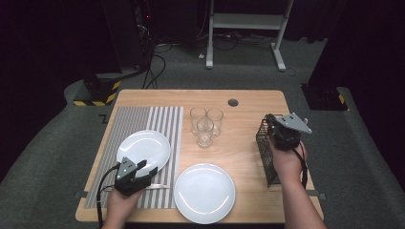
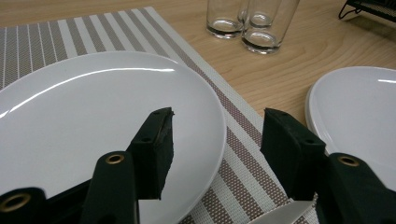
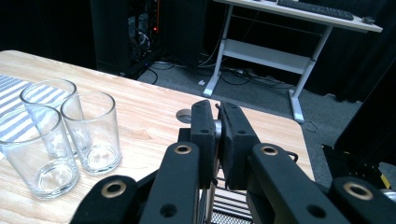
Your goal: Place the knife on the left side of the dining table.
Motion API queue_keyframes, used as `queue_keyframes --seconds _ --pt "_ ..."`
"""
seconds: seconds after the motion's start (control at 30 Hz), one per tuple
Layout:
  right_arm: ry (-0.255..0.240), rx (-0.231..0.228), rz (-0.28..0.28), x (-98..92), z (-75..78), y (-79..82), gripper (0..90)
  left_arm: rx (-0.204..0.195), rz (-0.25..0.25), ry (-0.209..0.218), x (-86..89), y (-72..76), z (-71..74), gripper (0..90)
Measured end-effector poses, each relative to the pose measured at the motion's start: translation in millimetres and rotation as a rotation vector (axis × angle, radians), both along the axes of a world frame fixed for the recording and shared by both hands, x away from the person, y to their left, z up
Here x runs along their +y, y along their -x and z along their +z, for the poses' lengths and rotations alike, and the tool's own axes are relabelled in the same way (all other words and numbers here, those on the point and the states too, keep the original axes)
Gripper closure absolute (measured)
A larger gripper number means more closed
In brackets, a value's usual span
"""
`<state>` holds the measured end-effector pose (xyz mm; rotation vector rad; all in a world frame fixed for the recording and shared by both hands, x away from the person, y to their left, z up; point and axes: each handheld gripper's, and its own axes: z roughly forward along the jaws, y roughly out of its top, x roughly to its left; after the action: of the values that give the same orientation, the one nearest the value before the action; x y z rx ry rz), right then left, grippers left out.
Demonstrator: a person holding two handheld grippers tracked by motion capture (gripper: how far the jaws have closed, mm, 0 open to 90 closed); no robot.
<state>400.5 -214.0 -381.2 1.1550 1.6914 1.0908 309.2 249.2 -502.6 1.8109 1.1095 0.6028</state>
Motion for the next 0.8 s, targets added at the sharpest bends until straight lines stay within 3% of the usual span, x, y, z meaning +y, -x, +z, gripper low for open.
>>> queue_keyframes --seconds 0.43,0.8 --pt "0.018 0.046 -0.009 1.7 -4.2 -4.4 84.5 0.0 -0.004 0.0 -0.8 0.0 0.2 44.0" --pt "-0.005 -0.004 -0.018 -1.6 1.5 2.0 86.1 -0.011 -0.014 0.017 -3.1 2.0 1.2 44.2"
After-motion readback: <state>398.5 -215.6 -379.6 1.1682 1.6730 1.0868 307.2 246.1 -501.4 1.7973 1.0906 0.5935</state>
